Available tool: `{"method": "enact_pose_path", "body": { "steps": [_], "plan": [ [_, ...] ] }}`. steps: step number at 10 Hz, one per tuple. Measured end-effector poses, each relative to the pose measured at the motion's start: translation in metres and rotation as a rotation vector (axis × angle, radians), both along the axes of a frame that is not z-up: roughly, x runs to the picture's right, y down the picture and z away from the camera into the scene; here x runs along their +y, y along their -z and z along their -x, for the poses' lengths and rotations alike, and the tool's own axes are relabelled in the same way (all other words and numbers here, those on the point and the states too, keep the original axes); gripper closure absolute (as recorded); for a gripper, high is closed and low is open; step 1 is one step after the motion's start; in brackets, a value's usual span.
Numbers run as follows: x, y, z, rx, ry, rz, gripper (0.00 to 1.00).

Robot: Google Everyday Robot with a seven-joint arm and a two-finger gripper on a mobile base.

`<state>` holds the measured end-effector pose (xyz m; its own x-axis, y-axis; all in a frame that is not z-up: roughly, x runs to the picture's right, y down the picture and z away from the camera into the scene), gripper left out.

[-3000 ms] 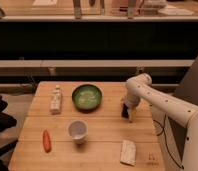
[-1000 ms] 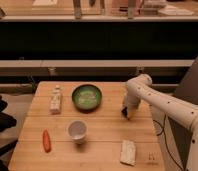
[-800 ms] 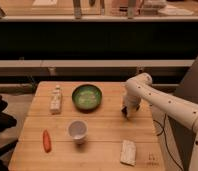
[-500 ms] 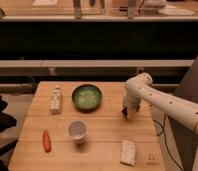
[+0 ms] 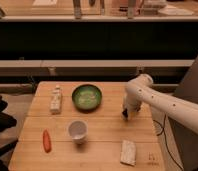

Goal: Place the eraser on the white sponge

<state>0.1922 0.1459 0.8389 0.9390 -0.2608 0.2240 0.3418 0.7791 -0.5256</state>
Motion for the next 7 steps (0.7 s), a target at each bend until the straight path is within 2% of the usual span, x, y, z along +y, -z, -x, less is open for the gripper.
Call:
{"method": "enact_pose_path", "body": {
  "steps": [7],
  "plan": [
    [0.007, 0.015, 0.011, -0.008, 0.008, -0.002, 0.99]
  ]
}}
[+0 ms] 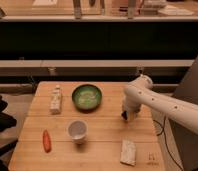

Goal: Place the eraser on the white sponge

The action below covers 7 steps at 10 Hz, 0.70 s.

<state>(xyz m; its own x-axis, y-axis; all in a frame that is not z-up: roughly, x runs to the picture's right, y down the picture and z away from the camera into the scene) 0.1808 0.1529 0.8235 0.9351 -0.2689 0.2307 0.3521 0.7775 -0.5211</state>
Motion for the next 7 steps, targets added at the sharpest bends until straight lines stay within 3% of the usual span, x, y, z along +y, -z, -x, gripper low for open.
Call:
{"method": "enact_pose_path", "body": {
  "steps": [7],
  "plan": [
    [0.01, 0.015, 0.006, -0.022, 0.001, 0.004, 0.99]
  ]
}}
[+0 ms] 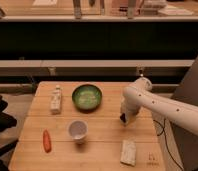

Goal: Place the eraser on the white sponge

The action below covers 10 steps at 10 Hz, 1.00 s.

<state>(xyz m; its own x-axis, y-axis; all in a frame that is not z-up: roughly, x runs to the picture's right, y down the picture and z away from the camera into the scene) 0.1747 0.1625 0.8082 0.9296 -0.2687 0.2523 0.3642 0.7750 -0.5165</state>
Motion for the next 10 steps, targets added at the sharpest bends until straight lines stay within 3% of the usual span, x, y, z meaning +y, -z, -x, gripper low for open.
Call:
{"method": "enact_pose_path", "body": {
  "steps": [10],
  "plan": [
    [0.016, 0.023, -0.011, -0.024, -0.013, 0.008, 0.99]
  ]
}}
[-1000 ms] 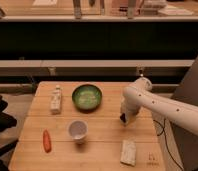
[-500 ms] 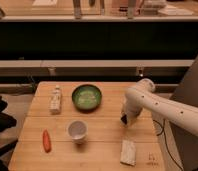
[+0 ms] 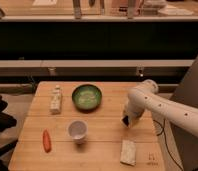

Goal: Place the eraser on the white sponge

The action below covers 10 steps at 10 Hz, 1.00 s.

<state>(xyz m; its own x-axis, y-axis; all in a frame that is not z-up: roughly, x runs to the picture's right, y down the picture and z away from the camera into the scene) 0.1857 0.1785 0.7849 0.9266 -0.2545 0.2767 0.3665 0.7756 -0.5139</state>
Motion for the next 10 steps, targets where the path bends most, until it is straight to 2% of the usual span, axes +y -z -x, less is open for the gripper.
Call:
{"method": "enact_pose_path", "body": {
  "steps": [4, 8, 10],
  "plan": [
    [0.0, 0.001, -0.01, -0.001, -0.008, 0.001, 0.99],
    [0.015, 0.012, -0.025, 0.002, -0.014, 0.005, 0.99],
    [0.014, 0.011, -0.024, -0.002, -0.012, 0.002, 0.99]
  ]
}}
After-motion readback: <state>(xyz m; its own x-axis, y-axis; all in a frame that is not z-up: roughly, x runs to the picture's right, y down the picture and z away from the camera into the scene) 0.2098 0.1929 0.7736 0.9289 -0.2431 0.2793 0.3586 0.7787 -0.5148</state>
